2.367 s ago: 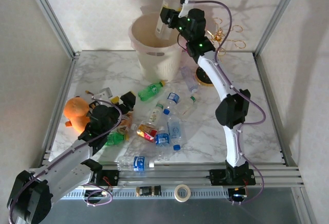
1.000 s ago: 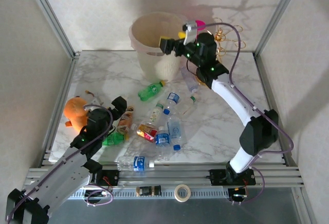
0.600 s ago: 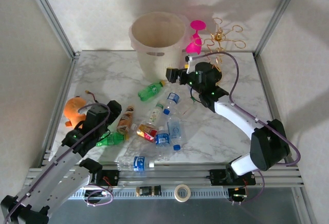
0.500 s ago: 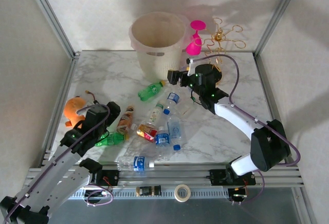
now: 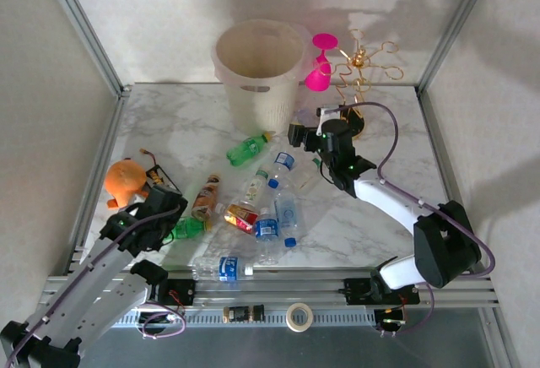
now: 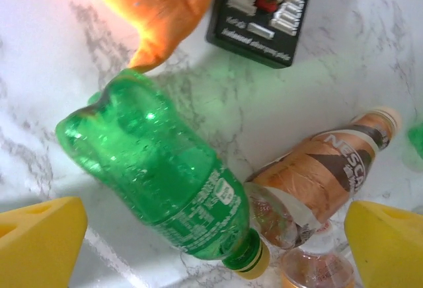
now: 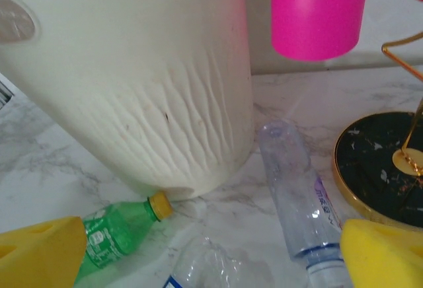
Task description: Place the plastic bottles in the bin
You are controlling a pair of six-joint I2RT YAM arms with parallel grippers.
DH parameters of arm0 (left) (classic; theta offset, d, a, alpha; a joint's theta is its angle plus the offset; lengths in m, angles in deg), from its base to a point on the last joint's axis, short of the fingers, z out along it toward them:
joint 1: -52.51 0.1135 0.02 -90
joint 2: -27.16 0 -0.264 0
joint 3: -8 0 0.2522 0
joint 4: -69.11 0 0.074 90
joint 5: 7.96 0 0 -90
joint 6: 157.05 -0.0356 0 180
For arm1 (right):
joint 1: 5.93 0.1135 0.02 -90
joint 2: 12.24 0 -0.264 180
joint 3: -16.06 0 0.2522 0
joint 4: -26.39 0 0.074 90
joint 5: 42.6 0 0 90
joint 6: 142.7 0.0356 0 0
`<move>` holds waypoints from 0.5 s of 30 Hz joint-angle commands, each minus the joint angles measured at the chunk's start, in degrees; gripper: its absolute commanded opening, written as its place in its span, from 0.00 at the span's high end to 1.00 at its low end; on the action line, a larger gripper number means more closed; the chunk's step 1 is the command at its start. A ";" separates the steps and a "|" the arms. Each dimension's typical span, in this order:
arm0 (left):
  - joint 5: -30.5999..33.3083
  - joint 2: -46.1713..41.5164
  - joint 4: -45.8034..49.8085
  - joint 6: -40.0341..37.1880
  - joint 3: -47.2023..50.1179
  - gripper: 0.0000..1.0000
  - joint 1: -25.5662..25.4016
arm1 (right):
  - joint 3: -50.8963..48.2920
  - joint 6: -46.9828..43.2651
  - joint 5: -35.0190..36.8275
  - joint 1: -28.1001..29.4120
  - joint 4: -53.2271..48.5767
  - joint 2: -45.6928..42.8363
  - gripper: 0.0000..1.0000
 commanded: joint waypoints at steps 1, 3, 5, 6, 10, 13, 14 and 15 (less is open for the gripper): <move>0.35 -2.75 5.78 13.95 4.06 0.00 0.41 | -1.95 -0.49 -0.58 0.03 3.96 -1.53 0.01; 0.70 -3.71 2.52 15.84 6.08 0.00 0.41 | -2.53 -0.76 -1.56 -0.04 4.24 -1.47 0.01; 0.92 -4.10 -1.55 17.77 8.14 0.00 0.41 | -2.73 -0.99 -2.54 -0.03 3.91 -1.28 0.01; 0.80 -4.11 -3.45 18.54 9.14 0.00 0.41 | -2.73 -1.01 -2.82 -0.04 3.70 -1.12 0.01; -0.98 -3.22 -12.00 21.59 14.30 0.02 0.50 | -3.47 -0.80 -3.48 -0.04 3.14 -1.01 0.01; -1.07 -1.47 -16.65 22.14 16.99 0.04 0.59 | -4.01 -0.69 -3.09 -0.04 2.67 -1.08 0.01; -0.65 -0.82 -17.55 21.82 17.49 0.05 0.63 | -4.11 -0.72 -2.90 -0.02 2.47 -1.13 0.01; -0.12 -0.09 -18.35 21.55 17.94 0.07 0.75 | -4.13 -0.66 -2.59 -0.04 2.16 -1.13 0.01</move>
